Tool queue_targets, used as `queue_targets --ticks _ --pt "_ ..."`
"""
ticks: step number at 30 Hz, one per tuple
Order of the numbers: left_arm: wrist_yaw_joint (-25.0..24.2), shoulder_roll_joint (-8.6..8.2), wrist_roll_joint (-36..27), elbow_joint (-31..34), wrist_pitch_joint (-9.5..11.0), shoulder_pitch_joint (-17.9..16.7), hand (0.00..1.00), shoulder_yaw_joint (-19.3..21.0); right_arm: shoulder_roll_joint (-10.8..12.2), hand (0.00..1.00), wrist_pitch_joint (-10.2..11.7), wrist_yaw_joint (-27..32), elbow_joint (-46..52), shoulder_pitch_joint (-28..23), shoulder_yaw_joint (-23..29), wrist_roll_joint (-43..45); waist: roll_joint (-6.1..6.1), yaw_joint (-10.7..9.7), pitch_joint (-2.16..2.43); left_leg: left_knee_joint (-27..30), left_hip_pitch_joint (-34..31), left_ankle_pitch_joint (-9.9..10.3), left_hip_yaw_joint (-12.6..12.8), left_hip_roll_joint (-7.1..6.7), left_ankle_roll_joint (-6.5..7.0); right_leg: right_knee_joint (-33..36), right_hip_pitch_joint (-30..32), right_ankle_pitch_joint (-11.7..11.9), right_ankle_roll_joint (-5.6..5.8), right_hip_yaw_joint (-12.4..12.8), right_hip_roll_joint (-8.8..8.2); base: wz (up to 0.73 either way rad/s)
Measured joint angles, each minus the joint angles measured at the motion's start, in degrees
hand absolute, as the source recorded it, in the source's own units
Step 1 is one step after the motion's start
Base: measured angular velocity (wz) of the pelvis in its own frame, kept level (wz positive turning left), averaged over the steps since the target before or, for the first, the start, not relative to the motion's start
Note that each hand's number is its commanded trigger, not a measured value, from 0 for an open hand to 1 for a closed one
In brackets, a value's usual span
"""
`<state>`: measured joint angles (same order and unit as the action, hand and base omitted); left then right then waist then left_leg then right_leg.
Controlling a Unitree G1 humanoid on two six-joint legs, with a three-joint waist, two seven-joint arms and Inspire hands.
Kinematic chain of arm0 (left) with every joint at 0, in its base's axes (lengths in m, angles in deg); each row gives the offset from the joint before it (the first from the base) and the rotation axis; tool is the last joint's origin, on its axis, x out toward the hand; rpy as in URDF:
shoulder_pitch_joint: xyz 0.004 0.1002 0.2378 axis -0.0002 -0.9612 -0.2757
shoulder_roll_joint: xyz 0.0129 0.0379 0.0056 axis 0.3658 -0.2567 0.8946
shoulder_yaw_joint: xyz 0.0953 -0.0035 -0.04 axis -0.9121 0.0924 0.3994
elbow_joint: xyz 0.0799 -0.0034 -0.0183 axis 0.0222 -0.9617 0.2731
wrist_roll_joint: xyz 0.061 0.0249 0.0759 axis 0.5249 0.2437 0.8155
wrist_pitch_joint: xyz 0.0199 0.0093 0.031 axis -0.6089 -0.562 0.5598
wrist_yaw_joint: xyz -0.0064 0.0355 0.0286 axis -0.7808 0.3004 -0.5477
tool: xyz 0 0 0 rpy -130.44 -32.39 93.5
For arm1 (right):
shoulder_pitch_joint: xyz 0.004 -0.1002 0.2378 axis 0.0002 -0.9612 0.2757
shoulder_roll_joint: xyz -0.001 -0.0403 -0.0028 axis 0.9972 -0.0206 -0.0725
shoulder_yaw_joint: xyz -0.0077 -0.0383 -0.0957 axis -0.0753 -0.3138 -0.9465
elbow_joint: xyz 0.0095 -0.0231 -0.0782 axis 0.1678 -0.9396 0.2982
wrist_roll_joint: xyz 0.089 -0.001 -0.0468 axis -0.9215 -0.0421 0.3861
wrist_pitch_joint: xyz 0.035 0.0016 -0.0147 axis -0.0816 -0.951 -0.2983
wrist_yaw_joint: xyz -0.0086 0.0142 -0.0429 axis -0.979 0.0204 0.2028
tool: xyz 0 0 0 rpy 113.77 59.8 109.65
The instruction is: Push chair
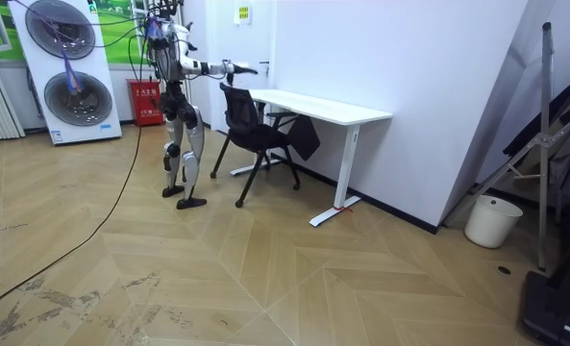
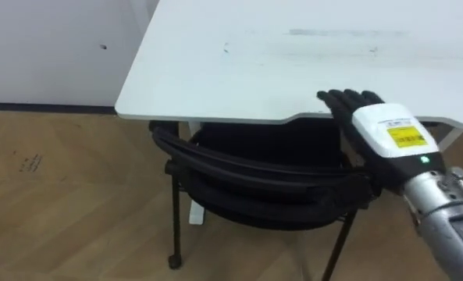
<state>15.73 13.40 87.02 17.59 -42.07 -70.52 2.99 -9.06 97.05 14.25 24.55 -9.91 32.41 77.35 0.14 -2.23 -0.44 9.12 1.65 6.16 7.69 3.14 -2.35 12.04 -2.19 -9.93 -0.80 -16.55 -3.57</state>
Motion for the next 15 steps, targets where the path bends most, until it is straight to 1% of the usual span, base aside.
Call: queue_targets --ticks 1,2,3,4,5,6,7,8,9,10,11,12,13,14,15 --pt "1.53 -0.92 -1.04 0.0 0.2 -2.73 0.0 1.18 1.61 0.0 -2.22 5.08 1.4 0.85 5.31 -4.02 -0.25 0.28 0.52 0.0 0.18 0.19 0.06 0.01 0.09 -0.61 -0.52 0.08 0.17 -0.05 0.1 0.0" --pt "2.3 -1.26 -1.48 0.0 0.21 -4.01 0.0 1.72 2.29 0.0 -3.16 7.6 1.82 1.54 7.84 -6.36 -0.33 0.55 0.58 0.0 0.52 0.35 0.07 0.02 0.12 -0.91 -0.93 0.07 0.25 -0.16 0.15 0.03" --pt "3.56 -1.79 -2.21 -0.09 0.2 -6.11 0.0 2.66 3.57 0.0 -4.45 11.93 1.87 2.7 11.29 -10.28 -0.24 0.78 0.8 0.01 0.93 0.63 0.07 0.1 0.12 -1.55 -1.35 0.1 0.33 -0.3 0.34 0.09" --pt "4.99 -1.89 -2.81 -0.5 0.18 -7.97 0.0 3.29 5.18 0.0 -5.23 15.75 1.85 2.86 14.17 -13.49 -0.15 0.79 1.06 0.11 1.14 0.9 0.0 0.21 0.07 -2.19 -2.1 0.12 0.35 -0.72 0.55 0.1" --pt "5.71 -1.97 -3.53 -0.8 0.18 -8.83 0.0 3.56 5.96 0.0 -5.58 17.26 1.84 2.64 15.28 -15.01 0.05 0.79 1.25 0.1 1.27 0.95 -0.01 0.23 0.03 -2.42 -2.35 0.13 0.34 -0.86 0.62 0.11" --pt "7.35 -2.42 -4.77 -1.99 0.18 -10.45 0.0 4.13 7.29 0.0 -5.87 19.68 1.68 1.92 16.2 -18.77 0.16 0.8 1.18 0.04 1.75 1.13 -0.01 0.24 -0.02 -2.65 -2.91 0.12 0.35 -0.94 0.7 0.05" --pt "9.05 -3.35 -6.82 -3.93 0.14 -11.67 0.0 4.23 8.36 0.0 -5.91 21.49 1.25 0.41 16.18 -22.88 -0.18 0.86 1.02 0.02 1.97 1.45 -0.01 0.25 -0.03 -2.79 -3.42 0.12 0.4 -0.92 0.73 0.0" --pt "9.74 -3.85 -8.05 -5.31 0.04 -11.98 0.0 4.17 9.02 0.0 -5.94 22.27 0.7 -0.45 16.14 -24.68 -0.35 0.92 0.98 0.03 2.01 1.61 -0.03 0.25 0.03 -3.02 -3.66 0.16 0.49 -0.94 0.75 0.0" --pt "10.91 -4.53 -10.75 -8.32 -0.5 -12.18 0.0 3.93 10.29 0.0 -6.38 23.68 -1.37 -1.87 15.72 -28.56 -0.63 0.94 0.99 0.06 2.03 1.86 -0.05 0.2 0.14 -3.17 -3.83 0.19 0.61 -0.97 0.72 0.0" --pt "11.76 -5.06 -13.58 -11.45 -0.77 -12.58 0.0 3.82 11.35 0.0 -7.31 24.18 -4.34 -3.15 15.07 -32.11 -0.68 0.96 0.93 -0.17 1.99 1.91 -0.03 0.11 0.2 -3.11 -3.84 0.17 0.7 -0.86 0.65 0.0" --pt "12.03 -5.28 -14.91 -13.26 -0.81 -12.99 0.0 3.7 11.76 0.0 -8.03 24.32 -6.17 -3.83 14.54 -33.81 -0.92 1.13 0.99 -0.52 1.99 1.93 0.04 0.08 0.22 -2.99 -3.89 0.17 0.72 -0.73 0.64 -0.05" --pt "12.15 -5.43 -17.69 -17.16 -0.91 -13.99 0.0 2.86 12.38 0.0 -9.37 24.13 -9.72 -5.06 13.71 -36.03 -1.01 1.09 0.99 -0.57 1.98 1.99 0.11 0.01 0.27 -2.7 -3.76 0.17 0.81 -0.68 0.55 -0.05" --pt "11.91 -5.9 -20.34 -20.7 -1.6 -14.78 0.0 1.63 12.82 0.0 -10.4 23.82 -14.11 -5.48 12.9 -37.77 -1.24 0.96 0.96 -0.45 1.99 2.06 0.15 -0.07 0.31 -2.39 -3.62 0.07 0.95 -0.64 0.44 0.0" --pt "11.85 -6.31 -21.68 -22.25 -2.11 -15.05 0.0 0.87 12.99 0.0 -11.07 23.55 -16.57 -5.51 12.47 -38.59 -1.18 0.89 0.74 -0.49 1.96 2.08 0.17 -0.11 0.32 -2.39 -3.54 0.05 0.99 -0.57 0.43 0.0" --pt "11.35 -6.97 -23.27 -25.5 -2.71 -15.42 0.0 -0.49 13.58 0.0 -12.43 22.75 -20.62 -5.55 11.64 -39.82 -1.43 0.92 0.69 -0.58 1.88 2.09 0.21 -0.14 0.33 -2.42 -3.37 0.03 1.02 -0.41 0.43 0.0"
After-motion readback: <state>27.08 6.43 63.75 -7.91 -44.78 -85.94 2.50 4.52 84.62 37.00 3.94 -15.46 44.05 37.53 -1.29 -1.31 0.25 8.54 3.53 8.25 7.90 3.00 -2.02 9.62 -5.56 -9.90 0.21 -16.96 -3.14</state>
